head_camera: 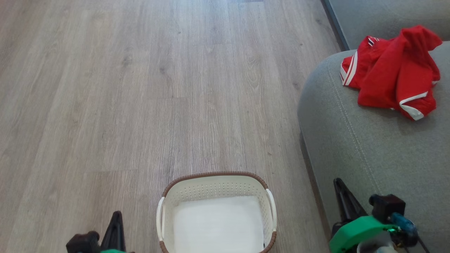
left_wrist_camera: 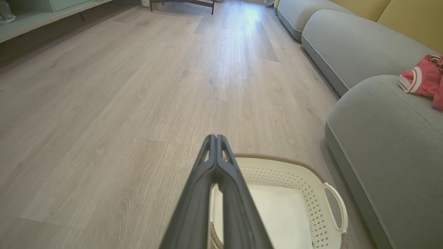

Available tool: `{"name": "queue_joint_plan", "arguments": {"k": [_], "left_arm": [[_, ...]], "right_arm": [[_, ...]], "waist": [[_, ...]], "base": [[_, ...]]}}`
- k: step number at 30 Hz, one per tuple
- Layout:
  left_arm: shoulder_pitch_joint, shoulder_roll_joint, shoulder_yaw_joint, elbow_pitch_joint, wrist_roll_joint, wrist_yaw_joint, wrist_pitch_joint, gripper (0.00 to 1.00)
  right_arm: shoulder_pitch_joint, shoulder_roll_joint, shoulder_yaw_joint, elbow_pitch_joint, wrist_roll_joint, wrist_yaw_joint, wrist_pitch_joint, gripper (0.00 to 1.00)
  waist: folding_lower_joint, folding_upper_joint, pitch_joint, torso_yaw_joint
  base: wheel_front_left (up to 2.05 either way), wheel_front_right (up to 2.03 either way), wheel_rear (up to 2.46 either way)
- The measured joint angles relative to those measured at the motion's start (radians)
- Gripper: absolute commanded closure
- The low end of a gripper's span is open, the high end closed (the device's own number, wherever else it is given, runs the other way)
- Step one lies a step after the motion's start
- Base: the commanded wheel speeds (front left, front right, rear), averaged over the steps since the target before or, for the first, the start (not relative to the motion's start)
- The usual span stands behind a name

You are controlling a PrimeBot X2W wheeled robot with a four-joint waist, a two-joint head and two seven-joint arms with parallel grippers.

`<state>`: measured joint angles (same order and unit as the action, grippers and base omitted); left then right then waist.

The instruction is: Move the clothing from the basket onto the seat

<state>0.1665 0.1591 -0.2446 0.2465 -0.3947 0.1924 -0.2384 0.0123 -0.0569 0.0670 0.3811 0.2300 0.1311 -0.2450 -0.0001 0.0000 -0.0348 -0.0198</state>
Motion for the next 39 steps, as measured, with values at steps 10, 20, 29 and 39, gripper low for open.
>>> {"name": "queue_joint_plan", "arguments": {"k": [10, 20, 29, 39], "left_arm": [[-0.004, -0.006, 0.025, 0.003, -0.110, -0.026, 0.027, 1.00], [-0.024, -0.012, 0.042, 0.007, -0.209, -0.053, 0.053, 1.00], [-0.045, -0.018, 0.066, 0.009, -0.297, -0.079, 0.080, 1.00], [-0.062, -0.031, 0.094, 0.010, -0.386, -0.099, 0.105, 1.00]], "right_arm": [[-0.002, 0.000, -0.012, -0.004, 0.124, 0.000, 0.027, 1.00], [-0.003, 0.000, -0.029, -0.016, 0.237, 0.000, 0.060, 1.00], [-0.004, 0.000, -0.040, -0.022, 0.338, 0.000, 0.083, 1.00], [-0.009, 0.000, -0.058, -0.029, 0.438, 0.000, 0.108, 1.00]], "waist": [[0.0000, 0.0000, 0.003, 0.002], [0.0001, 0.0000, 0.006, 0.003], [0.0001, 0.0000, 0.009, 0.005], [0.0000, 0.0000, 0.012, 0.006]], "base": [[0.00, 0.00, 0.00], [0.00, 0.00, 0.00], [0.00, 0.00, 0.00], [0.00, 0.00, 0.00]]}}
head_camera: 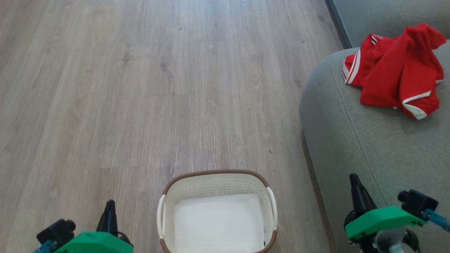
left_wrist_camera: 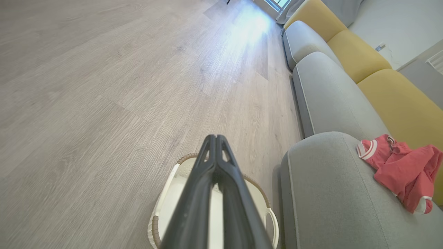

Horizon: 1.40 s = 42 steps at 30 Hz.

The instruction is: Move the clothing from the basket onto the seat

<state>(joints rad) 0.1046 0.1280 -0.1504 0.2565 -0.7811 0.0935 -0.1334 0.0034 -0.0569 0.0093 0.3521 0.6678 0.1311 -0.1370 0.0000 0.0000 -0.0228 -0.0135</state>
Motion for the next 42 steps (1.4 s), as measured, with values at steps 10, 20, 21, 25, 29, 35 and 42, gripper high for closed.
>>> {"name": "queue_joint_plan", "arguments": {"k": [10, 20, 21, 25, 29, 35, 42], "left_arm": [[-0.005, -0.007, 0.023, 0.001, -0.099, -0.026, 0.028, 1.00], [-0.030, -0.014, 0.044, 0.004, -0.197, -0.051, 0.054, 1.00], [-0.032, -0.016, 0.049, 0.004, -0.207, -0.051, 0.059, 1.00], [-0.043, -0.017, 0.065, 0.005, -0.245, -0.065, 0.071, 1.00], [-0.043, -0.022, 0.069, 0.005, -0.284, -0.077, 0.081, 1.00], [-0.061, -0.034, 0.090, 0.007, -0.344, -0.090, 0.098, 1.00], [-0.072, -0.038, 0.103, 0.007, -0.412, -0.108, 0.115, 1.00]], "right_arm": [[-0.012, 0.000, -0.012, -0.008, 0.112, 0.000, 0.031, 1.00], [-0.016, 0.000, -0.032, -0.015, 0.224, 0.000, 0.060, 1.00], [-0.016, 0.000, -0.034, -0.016, 0.234, 0.000, 0.061, 1.00], [-0.016, 0.000, -0.039, -0.021, 0.279, 0.000, 0.072, 1.00], [-0.016, 0.000, -0.043, -0.024, 0.323, 0.000, 0.084, 1.00], [-0.017, 0.000, -0.054, -0.028, 0.390, 0.000, 0.100, 1.00], [-0.031, 0.000, -0.067, -0.030, 0.468, 0.000, 0.121, 1.00]], "waist": [[0.0000, 0.0000, 0.003, 0.002], [0.0000, 0.0000, 0.006, 0.003], [0.0000, 0.0000, 0.006, 0.003], [0.0000, 0.0000, 0.008, 0.004], [0.0000, 0.0000, 0.009, 0.005], [0.0000, 0.0000, 0.011, 0.006], [0.0000, 0.0000, 0.013, 0.007]], "base": [[0.00, 0.00, 0.00], [0.00, 0.00, 0.00], [0.00, 0.00, 0.00], [0.00, 0.00, 0.00], [0.00, 0.00, 0.00], [0.00, 0.00, 0.00], [0.00, 0.00, 0.00]]}}
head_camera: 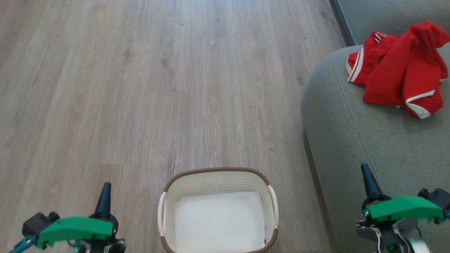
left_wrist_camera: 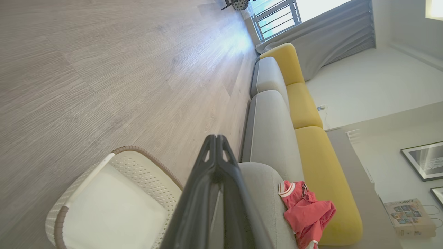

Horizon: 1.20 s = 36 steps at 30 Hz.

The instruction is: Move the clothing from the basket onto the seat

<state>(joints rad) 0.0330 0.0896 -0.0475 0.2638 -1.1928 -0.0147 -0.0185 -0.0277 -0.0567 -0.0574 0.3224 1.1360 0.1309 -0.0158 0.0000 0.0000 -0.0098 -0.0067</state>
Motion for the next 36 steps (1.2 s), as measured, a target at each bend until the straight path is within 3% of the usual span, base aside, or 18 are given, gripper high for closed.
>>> {"name": "queue_joint_plan", "arguments": {"k": [36], "left_arm": [[-0.076, -0.034, 0.097, 0.008, -0.351, -0.092, 0.105, 1.00]], "right_arm": [[-0.017, 0.002, -0.060, -0.032, 0.395, 0.000, 0.097, 1.00]], "waist": [[0.0000, 0.0000, 0.011, 0.006]], "base": [[0.00, 0.00, 0.00]]}}
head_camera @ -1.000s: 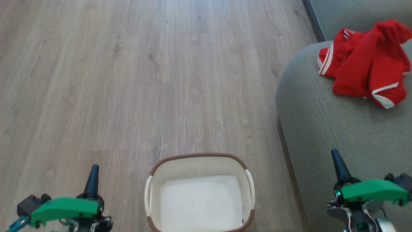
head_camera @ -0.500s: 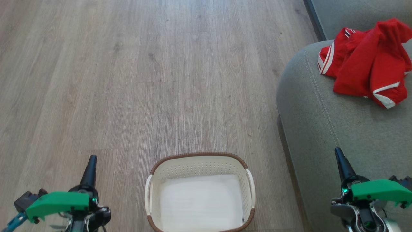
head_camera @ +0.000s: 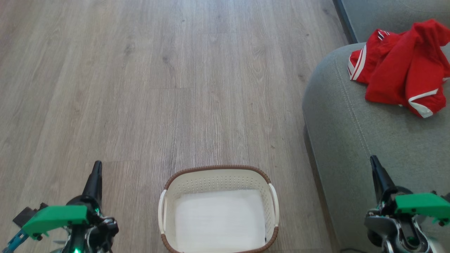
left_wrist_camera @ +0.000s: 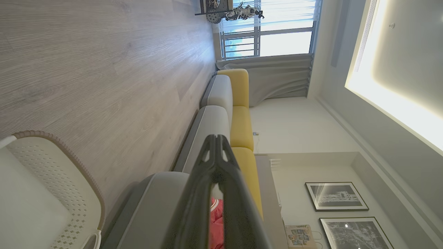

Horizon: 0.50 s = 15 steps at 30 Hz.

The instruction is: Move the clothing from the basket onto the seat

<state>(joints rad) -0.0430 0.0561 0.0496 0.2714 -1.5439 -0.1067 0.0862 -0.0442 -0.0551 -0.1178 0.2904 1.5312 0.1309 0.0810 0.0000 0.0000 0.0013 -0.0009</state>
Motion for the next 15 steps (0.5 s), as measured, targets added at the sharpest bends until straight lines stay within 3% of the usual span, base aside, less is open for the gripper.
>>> {"name": "queue_joint_plan", "arguments": {"k": [7, 15], "left_arm": [[-0.009, -0.006, 0.025, 0.001, -0.064, -0.017, 0.018, 1.00], [-0.016, -0.008, 0.025, 0.001, -0.067, -0.017, 0.018, 1.00]], "right_arm": [[-0.012, 0.001, -0.008, -0.006, 0.073, 0.000, 0.021, 1.00], [-0.012, 0.002, -0.009, -0.006, 0.073, 0.000, 0.021, 1.00]], "waist": [[0.0000, 0.0000, 0.002, 0.001], [0.0000, 0.0000, 0.002, 0.001]], "base": [[0.00, 0.00, 0.00], [0.00, 0.00, 0.00]]}}
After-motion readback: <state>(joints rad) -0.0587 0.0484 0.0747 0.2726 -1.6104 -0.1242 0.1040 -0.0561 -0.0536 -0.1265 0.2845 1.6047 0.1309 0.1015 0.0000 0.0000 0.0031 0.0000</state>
